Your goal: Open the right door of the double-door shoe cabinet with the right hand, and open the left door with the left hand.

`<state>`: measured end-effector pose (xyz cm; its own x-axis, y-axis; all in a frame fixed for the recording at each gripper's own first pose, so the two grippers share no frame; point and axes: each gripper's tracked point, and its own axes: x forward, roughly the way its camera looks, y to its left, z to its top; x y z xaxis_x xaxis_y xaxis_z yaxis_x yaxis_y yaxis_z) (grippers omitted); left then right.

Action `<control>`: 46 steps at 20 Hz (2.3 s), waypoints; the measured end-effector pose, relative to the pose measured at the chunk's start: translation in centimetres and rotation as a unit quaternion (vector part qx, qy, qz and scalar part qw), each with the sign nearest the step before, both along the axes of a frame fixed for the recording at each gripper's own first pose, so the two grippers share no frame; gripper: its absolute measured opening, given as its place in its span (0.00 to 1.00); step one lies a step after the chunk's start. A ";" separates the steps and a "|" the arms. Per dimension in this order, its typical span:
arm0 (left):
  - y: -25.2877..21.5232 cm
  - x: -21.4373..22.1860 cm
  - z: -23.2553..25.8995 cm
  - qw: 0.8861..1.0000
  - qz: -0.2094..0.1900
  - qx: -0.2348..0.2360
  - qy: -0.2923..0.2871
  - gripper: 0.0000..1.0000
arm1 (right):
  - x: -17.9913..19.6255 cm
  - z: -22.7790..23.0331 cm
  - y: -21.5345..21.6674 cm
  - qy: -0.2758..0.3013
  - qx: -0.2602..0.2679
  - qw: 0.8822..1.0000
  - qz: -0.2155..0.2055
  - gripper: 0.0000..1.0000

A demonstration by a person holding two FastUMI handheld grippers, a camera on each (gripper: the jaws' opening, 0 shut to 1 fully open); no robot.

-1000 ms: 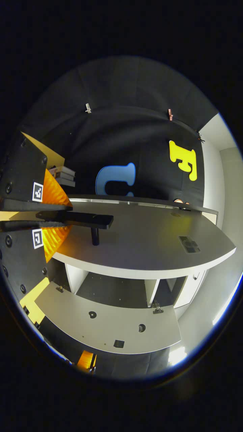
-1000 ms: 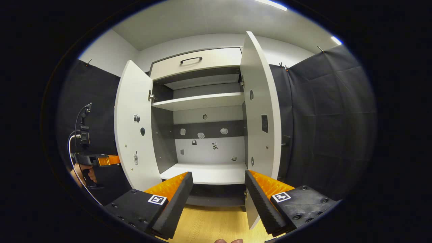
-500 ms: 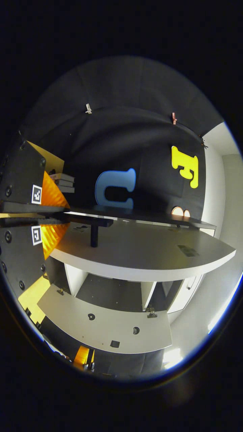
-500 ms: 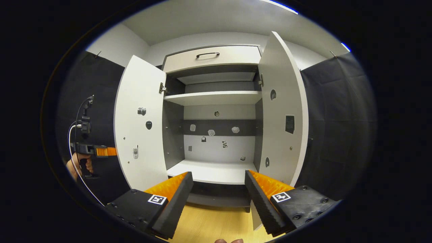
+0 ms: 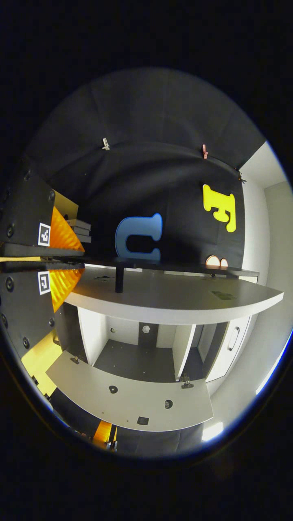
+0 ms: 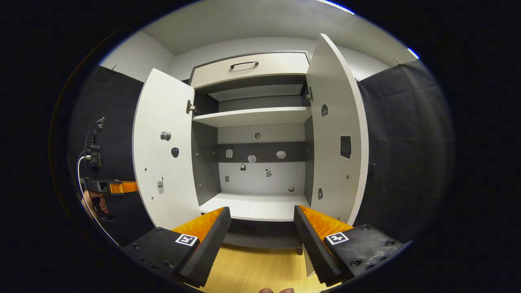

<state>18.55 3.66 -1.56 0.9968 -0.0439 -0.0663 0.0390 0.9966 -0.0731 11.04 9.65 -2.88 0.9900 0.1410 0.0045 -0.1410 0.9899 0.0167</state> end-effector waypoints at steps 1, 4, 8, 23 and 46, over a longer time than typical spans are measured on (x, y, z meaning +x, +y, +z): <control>0.0 -0.2 0.2 1.000 0.005 0.002 -0.002 0.08 | 0.0 0.1 -0.1 0.000 0.001 1.000 0.000 0.98; 0.1 -0.8 0.8 1.000 0.014 0.011 -0.011 0.02 | -0.1 0.2 -0.2 -0.001 0.002 1.000 0.000 0.98; -0.7 -1.4 1.4 1.000 0.010 0.020 -0.020 0.34 | -0.3 0.3 -0.7 -0.002 0.007 1.000 -0.002 0.98; -6.1 -1.9 2.8 0.998 -0.022 -0.017 -0.062 0.95 | -0.4 2.0 -3.1 -0.015 0.013 0.999 -0.026 0.98; -9.0 -1.1 2.6 0.997 -0.057 -0.003 -0.056 0.95 | -0.4 4.7 -3.6 -0.048 -0.002 0.998 -0.035 0.98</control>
<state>17.44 -5.31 1.01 0.9864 -0.1577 0.0457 0.1606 0.9846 -0.0688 10.67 6.10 1.79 0.9925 0.0725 0.0988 -0.0730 0.9973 0.0017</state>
